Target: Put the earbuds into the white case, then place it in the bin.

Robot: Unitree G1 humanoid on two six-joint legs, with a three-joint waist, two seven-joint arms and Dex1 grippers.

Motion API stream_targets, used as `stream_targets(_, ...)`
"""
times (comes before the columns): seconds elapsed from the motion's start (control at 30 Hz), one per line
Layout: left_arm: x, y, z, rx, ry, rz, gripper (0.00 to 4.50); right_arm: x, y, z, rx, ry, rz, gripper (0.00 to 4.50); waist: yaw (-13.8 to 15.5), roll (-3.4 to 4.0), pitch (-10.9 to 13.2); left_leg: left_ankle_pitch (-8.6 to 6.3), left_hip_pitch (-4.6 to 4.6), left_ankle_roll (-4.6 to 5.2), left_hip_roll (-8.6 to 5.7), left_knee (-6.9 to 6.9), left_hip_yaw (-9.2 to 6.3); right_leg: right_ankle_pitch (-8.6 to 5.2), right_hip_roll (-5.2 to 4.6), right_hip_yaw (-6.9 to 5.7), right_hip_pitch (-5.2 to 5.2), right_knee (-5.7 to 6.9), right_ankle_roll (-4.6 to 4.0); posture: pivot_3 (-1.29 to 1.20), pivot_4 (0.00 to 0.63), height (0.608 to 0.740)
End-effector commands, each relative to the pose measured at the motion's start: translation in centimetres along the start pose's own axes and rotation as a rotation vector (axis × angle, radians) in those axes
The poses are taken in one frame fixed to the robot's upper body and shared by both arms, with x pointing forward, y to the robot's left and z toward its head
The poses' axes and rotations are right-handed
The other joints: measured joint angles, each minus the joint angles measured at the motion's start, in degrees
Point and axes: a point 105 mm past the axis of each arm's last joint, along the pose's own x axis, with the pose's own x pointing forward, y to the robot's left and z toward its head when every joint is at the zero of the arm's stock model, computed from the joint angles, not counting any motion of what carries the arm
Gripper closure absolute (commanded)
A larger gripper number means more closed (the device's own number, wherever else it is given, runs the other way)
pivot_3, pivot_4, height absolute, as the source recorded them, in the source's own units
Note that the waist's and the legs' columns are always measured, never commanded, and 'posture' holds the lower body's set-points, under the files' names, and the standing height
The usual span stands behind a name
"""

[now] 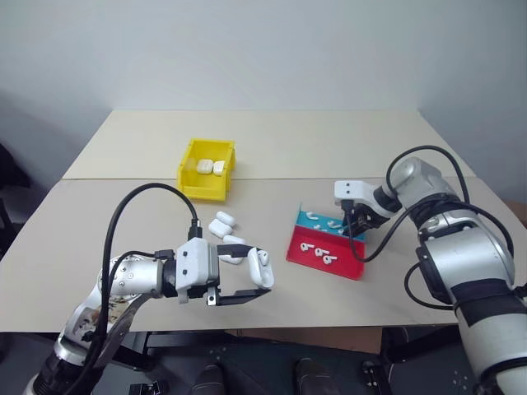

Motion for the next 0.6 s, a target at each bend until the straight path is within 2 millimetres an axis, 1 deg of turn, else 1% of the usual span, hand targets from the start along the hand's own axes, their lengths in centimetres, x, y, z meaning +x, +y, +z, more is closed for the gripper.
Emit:
stream_targets(0.03, -0.26, 0.08, 0.82, 0.034, -0.011, 0.013, 1.68, -0.22, -0.2, 0.21, 0.001, -0.023, -0.015, 2.24, 0.0, 0.0, 0.0, 0.0, 0.0, 0.0, 0.0, 0.0, 0.0, 0.0, 0.0, 0.0, 0.0, 0.0, 0.0, 0.0, 0.15, 0.74)
stream_targets(0.3, -0.2, -0.05, 0.71, 0.032, -0.005, 0.015, 1.68, -0.09, -0.13, 0.22, -0.003, -0.026, -0.012, 2.24, 0.0, 0.0, 0.0, 0.0, 0.0, 0.0, 0.0, 0.0, 0.0, 0.0, 0.0, 0.0, 0.0, 0.01, 0.0, 0.0, 0.15, 0.74)
stream_targets(0.4, -0.24, -0.09, 0.74, 0.031, -0.004, 0.016, 1.68, -0.06, -0.21, 0.22, -0.007, -0.027, -0.021, 2.81, 0.0, 0.0, 0.0, 0.0, 0.0, 0.0, 0.0, 0.0, 0.0, 0.0, 0.0, 0.0, 0.0, 0.01, 0.0, 0.0, 0.15, 0.74)
stream_targets(0.6, -0.26, -0.15, 0.74, 0.031, -0.003, 0.016, 1.68, 0.16, -0.31, 0.06, -0.022, -0.017, -0.038, 2.81, 0.0, 0.0, 0.0, 0.0, 0.01, 0.0, 0.0, 0.0, 0.0, 0.0, 0.0, 0.0, 0.0, 0.01, 0.0, 0.0, 0.15, 0.74)
